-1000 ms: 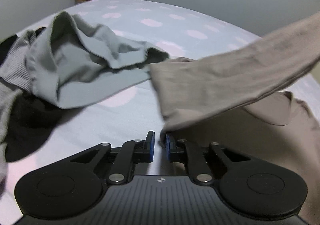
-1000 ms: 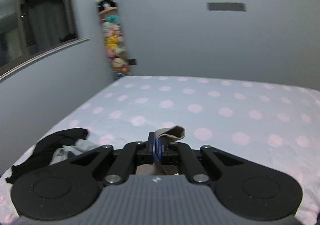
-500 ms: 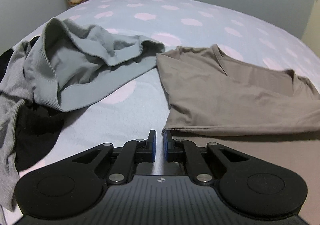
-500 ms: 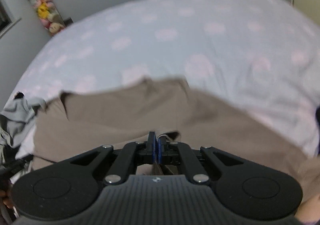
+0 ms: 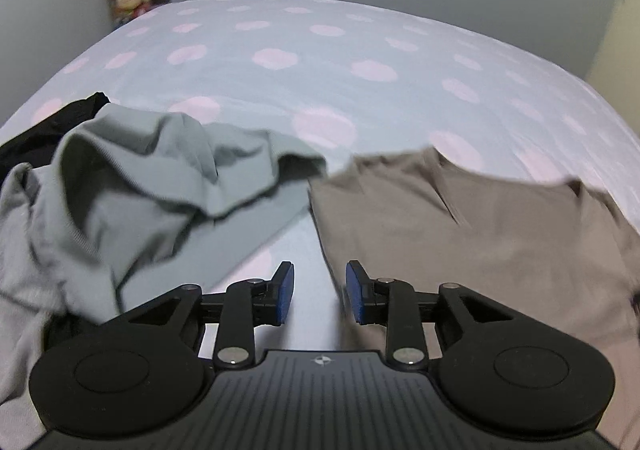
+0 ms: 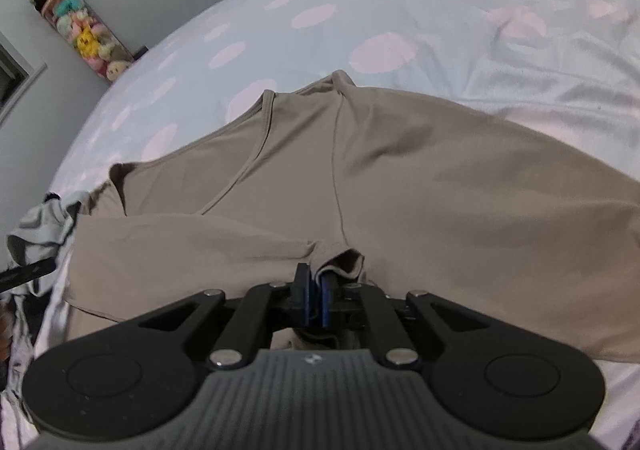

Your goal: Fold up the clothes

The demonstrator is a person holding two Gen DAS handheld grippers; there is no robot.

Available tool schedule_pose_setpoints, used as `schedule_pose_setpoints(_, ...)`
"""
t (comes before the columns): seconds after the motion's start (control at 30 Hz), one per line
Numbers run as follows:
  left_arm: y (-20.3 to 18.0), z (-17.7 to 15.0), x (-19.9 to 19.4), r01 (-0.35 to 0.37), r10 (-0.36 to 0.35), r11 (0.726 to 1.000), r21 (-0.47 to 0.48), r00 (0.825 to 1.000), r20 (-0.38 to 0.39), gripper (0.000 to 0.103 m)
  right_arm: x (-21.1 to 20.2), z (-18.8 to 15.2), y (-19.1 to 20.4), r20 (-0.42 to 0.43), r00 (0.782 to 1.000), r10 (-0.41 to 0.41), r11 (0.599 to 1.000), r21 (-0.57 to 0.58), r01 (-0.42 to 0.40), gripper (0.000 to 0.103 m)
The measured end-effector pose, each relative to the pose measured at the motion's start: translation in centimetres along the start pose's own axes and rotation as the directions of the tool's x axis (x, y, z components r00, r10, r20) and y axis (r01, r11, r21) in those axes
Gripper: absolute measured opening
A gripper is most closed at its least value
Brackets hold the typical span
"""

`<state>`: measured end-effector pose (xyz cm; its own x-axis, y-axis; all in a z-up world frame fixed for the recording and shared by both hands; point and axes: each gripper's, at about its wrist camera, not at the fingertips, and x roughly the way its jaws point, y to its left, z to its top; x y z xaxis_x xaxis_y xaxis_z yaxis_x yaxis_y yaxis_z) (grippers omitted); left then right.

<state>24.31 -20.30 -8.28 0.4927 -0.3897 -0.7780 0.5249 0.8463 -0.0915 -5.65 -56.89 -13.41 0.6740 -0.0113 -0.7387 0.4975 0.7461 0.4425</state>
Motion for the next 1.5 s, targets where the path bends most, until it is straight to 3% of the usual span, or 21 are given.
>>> schedule_pose_setpoints(0.17, -0.2, 2.0, 3.7, -0.041, 0.041, 0.999, -0.033, 0.999, -0.014, 0.027, -0.2, 0.2, -1.1, 0.044, 0.997, 0.062, 0.997, 0.036, -0.064, 0.022)
schedule_pose_setpoints(0.23, -0.5, 2.3, 4.6, -0.061, 0.06, 0.998, -0.033, 0.998, -0.008, 0.026, -0.1, 0.3, -1.3, 0.062, 0.995, 0.079, 0.996, 0.046, -0.081, 0.022)
schedule_pose_setpoints(0.3, -0.9, 2.5, 5.0, -0.09, 0.09, 0.996, -0.027, 0.996, 0.002, 0.02, -0.1, 0.5, -1.6, 0.081, 0.992, 0.095, 0.994, 0.055, -0.099, 0.018)
schedule_pose_setpoints(0.33, -1.1, 2.5, 5.1, -0.108, 0.108, 0.994, -0.024, 0.994, 0.008, 0.009, -0.1, 0.6, -1.7, 0.09, 0.991, 0.096, 0.993, 0.053, -0.101, 0.003)
schedule_pose_setpoints(0.4, -1.5, 2.6, 5.0, -0.149, 0.15, 0.989, -0.022, 0.988, 0.023, 0.0, -0.1, 0.5, -1.3, 0.108, 0.992, 0.063, 0.998, 0.011, -0.065, 0.004)
schedule_pose_setpoints(0.5, -1.9, 2.6, 3.9, -0.16, 0.16, 0.987, -0.007, 0.985, 0.066, 0.0, -1.1, 0.4, -0.9, 0.148, 0.987, 0.063, 0.998, -0.03, -0.059, 0.003)
schedule_pose_setpoints(0.63, -1.8, 2.8, 2.4, -0.228, 0.226, 0.974, -0.001, 0.966, 0.128, 0.0, -2.2, 1.1, -0.1, 0.239, 0.969, 0.069, 0.994, -0.094, -0.047, 0.003)
schedule_pose_setpoints(0.77, -1.1, 3.6, 2.7, -0.253, 0.254, 0.967, -0.026, 0.959, 0.123, 0.0, -0.7, 2.8, 0.1, 0.265, 0.963, 0.053, 0.996, -0.079, -0.033, 0.003)
schedule_pose_setpoints(0.9, -1.0, 3.8, 3.5, -0.188, 0.189, 0.982, -0.017, 0.978, 0.085, 0.001, 0.9, 3.2, -0.3, 0.243, 0.97, -0.009, 0.998, -0.06, 0.024, 0.004)
schedule_pose_setpoints(1.0, -1.1, 3.7, 4.2, -0.156, 0.157, 0.988, -0.011, 0.986, 0.063, 0.018, 1.5, 2.8, -1.2, 0.193, 0.981, -0.025, 0.999, -0.035, 0.032, 0.004)
schedule_pose_setpoints(1.03, -1.1, 3.6, 4.5, -0.157, 0.158, 0.988, -0.013, 0.986, 0.06, 0.019, 1.4, 2.7, -1.3, 0.19, 0.982, -0.023, 0.999, -0.029, 0.029, 0.004)
schedule_pose_setpoints(1.17, -1.1, 3.2, 5.7, -0.145, 0.146, 0.989, -0.028, 0.988, 0.049, 0.019, 1.3, 2.5, -1.6, 0.192, 0.981, -0.011, 1.0, -0.024, 0.015, 0.004)
schedule_pose_setpoints(1.23, -1.3, 3.0, 5.7, -0.135, 0.137, 0.991, -0.022, 0.988, 0.071, 0.002, 1.3, 2.4, -1.5, 0.198, 0.98, -0.007, 0.999, -0.032, 0.014, 0.004)
schedule_pose_setpoints(1.27, -1.4, 3.0, 5.5, -0.12, 0.122, 0.992, -0.025, 0.99, 0.076, 0.0, 1.3, 2.4, -1.5, 0.199, 0.98, -0.008, 0.999, -0.032, 0.014, 0.004)
schedule_pose_setpoints(1.47, -1.4, 3.5, 4.1, -0.077, 0.083, 0.995, -0.057, 0.99, 0.113, 0.0, 1.1, 2.2, -1.3, 0.202, 0.979, -0.006, 0.999, -0.044, 0.016, 0.004)
schedule_pose_setpoints(1.5, -1.3, 3.6, 4.0, -0.075, 0.081, 0.996, -0.058, 0.991, 0.11, 0.004, 1.1, 2.2, -1.3, 0.206, 0.979, -0.005, 0.999, -0.046, 0.015, 0.004)
